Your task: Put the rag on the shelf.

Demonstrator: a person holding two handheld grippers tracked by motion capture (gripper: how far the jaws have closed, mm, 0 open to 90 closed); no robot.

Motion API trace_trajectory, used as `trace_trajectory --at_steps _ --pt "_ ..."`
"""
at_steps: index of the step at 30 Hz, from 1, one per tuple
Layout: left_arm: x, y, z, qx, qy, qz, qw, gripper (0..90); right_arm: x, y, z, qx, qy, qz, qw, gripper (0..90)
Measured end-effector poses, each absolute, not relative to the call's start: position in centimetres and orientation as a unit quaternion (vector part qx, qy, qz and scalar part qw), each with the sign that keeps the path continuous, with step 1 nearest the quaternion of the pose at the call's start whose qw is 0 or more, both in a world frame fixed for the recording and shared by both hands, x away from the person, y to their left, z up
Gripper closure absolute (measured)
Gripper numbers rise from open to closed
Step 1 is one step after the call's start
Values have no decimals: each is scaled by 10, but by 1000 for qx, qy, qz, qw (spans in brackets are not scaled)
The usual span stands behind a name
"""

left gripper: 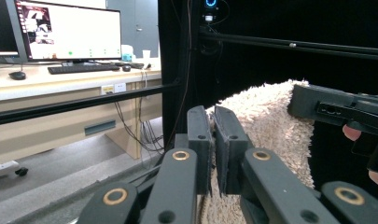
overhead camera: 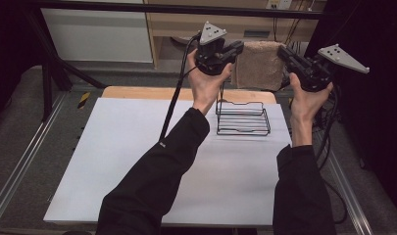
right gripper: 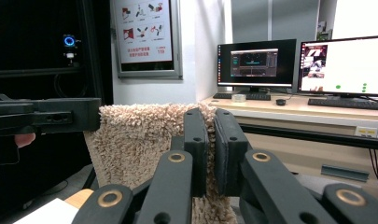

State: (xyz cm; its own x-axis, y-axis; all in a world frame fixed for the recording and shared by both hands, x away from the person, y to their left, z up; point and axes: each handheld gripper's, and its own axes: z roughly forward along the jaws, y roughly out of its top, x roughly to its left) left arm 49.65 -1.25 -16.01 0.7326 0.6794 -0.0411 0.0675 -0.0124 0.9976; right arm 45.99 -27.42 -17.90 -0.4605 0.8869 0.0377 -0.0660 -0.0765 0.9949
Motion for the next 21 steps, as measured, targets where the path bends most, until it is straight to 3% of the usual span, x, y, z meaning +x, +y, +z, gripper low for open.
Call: trace_trajectory --at_steps 21 --pt "530 -17 -160 673 297 243 632 857 497 -274 -177 369 575 629 371 852"
